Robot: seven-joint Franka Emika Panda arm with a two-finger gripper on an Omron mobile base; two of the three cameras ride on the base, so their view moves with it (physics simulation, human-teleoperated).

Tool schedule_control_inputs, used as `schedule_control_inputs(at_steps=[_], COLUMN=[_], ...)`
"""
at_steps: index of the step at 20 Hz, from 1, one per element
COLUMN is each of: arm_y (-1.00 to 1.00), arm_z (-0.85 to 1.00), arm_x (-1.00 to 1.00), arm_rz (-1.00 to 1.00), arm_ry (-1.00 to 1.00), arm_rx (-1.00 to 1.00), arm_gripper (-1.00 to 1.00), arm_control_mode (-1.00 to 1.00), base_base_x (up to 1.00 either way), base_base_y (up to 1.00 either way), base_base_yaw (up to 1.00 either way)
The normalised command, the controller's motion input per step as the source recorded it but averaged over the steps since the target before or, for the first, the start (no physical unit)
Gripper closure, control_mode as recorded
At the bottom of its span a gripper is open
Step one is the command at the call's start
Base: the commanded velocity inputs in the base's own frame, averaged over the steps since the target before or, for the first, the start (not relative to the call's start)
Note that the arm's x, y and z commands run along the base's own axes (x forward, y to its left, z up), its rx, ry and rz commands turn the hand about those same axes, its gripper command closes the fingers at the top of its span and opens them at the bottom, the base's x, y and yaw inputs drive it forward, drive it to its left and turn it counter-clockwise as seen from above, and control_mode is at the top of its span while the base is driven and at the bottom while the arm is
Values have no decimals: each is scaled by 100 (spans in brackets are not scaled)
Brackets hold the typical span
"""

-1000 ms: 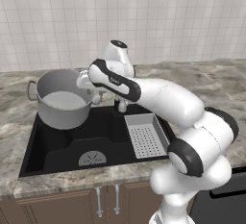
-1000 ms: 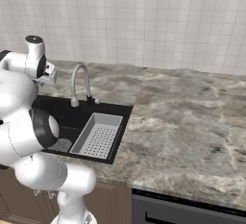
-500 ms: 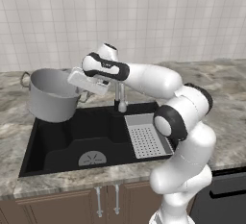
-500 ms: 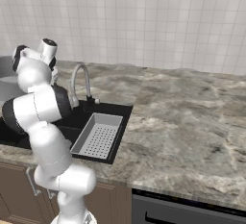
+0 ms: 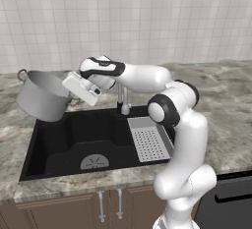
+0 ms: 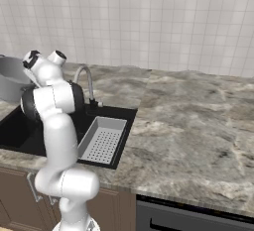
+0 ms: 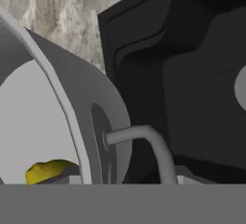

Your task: Dump the lemon from the pot into the sink. Then turn on the water and wash the lemon. Then turn off the water and put the lemon back in the pot.

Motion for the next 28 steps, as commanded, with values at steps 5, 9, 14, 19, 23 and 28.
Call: schedule_control_inputs(at_steps=[5, 9, 14, 19, 23, 28], arm_y=[32, 39, 23, 1, 4, 13], arm_z=[-5, -14, -26, -31, -33, -23], arm_x=[25, 10, 13, 0, 0, -3], arm_rz=[-9, -7, -7, -6, -3, -2], arm_ry=[13, 14, 17, 14, 11, 8], arm_rx=[19, 18, 18, 19, 19, 19], arm_gripper=[100, 100, 100, 100, 100, 100], arm_control_mode=[-100, -100, -100, -100, -100, -100], base_base_x=[0, 0, 0, 0, 0, 0], base_base_y=[0, 0, 0, 0, 0, 0], base_base_yaw=[0, 0, 0, 0, 0, 0])
